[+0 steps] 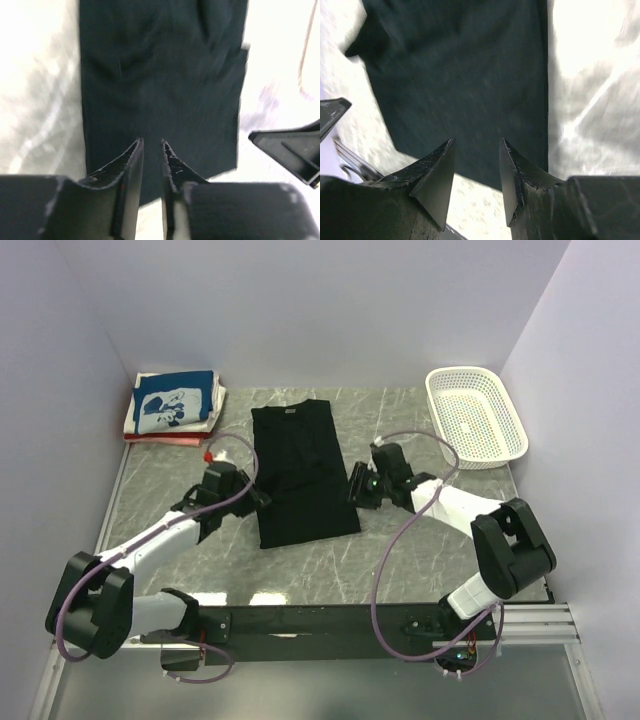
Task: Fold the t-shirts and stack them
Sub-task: Fold the tshirt
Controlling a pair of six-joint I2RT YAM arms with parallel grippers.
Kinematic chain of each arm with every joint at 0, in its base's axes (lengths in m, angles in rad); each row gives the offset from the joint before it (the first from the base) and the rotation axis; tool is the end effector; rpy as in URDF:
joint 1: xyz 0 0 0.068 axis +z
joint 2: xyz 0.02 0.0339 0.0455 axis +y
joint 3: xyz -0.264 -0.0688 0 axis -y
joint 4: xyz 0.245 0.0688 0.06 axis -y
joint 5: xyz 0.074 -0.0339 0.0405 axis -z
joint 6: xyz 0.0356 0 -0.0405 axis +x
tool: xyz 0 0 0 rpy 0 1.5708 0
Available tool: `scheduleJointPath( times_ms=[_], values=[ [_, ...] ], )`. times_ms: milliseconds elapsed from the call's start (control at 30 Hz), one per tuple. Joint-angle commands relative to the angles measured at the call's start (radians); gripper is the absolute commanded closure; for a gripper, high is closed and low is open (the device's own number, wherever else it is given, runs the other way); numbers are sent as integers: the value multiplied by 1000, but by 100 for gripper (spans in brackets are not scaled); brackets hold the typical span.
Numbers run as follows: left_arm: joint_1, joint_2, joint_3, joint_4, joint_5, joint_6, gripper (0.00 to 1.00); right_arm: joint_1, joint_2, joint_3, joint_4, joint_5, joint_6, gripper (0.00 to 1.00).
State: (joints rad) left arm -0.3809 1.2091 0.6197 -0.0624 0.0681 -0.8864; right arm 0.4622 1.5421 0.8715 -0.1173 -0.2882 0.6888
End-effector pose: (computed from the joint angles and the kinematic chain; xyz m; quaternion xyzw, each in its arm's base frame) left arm 0.2318 -0.0954 0.2077 -0.2094 0.8711 -0.2870 0.3391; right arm 0.2801 0.1508 0.1955 0.0490 0.9151 0.3169 0.2445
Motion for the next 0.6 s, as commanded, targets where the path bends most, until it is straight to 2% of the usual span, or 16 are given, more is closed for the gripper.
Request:
scheduleJointPath(
  times_ms=[0, 167, 267, 400, 467, 500, 567],
  values=[
    [-62, 6, -40, 87, 21, -67, 80, 26, -60, -71, 50, 26, 3, 53],
    [-125, 32, -139, 151, -17, -134, 82, 42, -60, -153, 59, 38, 6, 54],
    [-130, 81, -170, 164, -17, -146, 85, 43, -60, -190, 61, 46, -1, 54],
    [-131, 80, -201, 167, -21, -163, 83, 41, -79, -215, 47, 55, -5, 55],
    [-131, 34, -204, 144, -34, -161, 80, 41, -109, -236, 44, 60, -5, 54],
    [-131, 12, -202, 107, -43, -163, 73, 41, -120, -242, 42, 58, 0, 54],
    [-131, -57, -202, 67, -62, -160, 64, 41, -138, -262, 50, 47, 5, 51]
  ],
)
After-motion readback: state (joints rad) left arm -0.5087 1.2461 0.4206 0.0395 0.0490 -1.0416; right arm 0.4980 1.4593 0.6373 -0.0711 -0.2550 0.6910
